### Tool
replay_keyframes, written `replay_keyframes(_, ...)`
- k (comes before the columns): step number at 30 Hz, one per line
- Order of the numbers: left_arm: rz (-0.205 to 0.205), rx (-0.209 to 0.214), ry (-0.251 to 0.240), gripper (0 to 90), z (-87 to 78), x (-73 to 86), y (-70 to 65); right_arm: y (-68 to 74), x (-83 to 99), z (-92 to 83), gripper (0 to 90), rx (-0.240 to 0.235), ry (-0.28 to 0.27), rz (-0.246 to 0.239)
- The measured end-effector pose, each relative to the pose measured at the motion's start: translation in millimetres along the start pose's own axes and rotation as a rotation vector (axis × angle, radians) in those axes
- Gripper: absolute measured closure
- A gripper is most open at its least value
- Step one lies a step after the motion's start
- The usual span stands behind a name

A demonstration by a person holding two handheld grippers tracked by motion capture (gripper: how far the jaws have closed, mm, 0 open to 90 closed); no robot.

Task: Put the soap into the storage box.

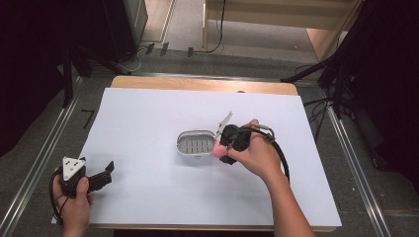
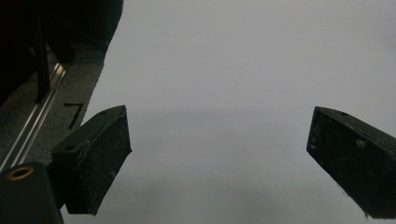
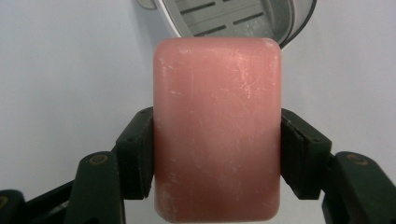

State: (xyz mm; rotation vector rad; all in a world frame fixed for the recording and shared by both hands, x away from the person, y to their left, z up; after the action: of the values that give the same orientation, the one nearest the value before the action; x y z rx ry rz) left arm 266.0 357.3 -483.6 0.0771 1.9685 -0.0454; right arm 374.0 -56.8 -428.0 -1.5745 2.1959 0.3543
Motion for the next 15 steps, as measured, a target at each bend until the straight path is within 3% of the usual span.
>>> replay_keyframes(15,-0.005,0.003,0.0,6.8,0.4,0.0,0.1,3.4,-32.8,8.5,38.5,-0.017,0.008,-0.052)
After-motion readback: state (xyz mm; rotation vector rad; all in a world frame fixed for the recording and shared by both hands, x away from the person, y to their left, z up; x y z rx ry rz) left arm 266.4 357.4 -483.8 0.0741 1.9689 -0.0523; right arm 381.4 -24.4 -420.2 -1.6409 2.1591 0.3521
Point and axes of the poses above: each handheld gripper's, and its own axes: z roughly forward along the jaws, x roughly out of its underside, y roughly to its left, the point moved 4 cm from there along z, roughly forward along the jaws, and after that the axes turned 8 degrees about -y, right-handed, at the moved point
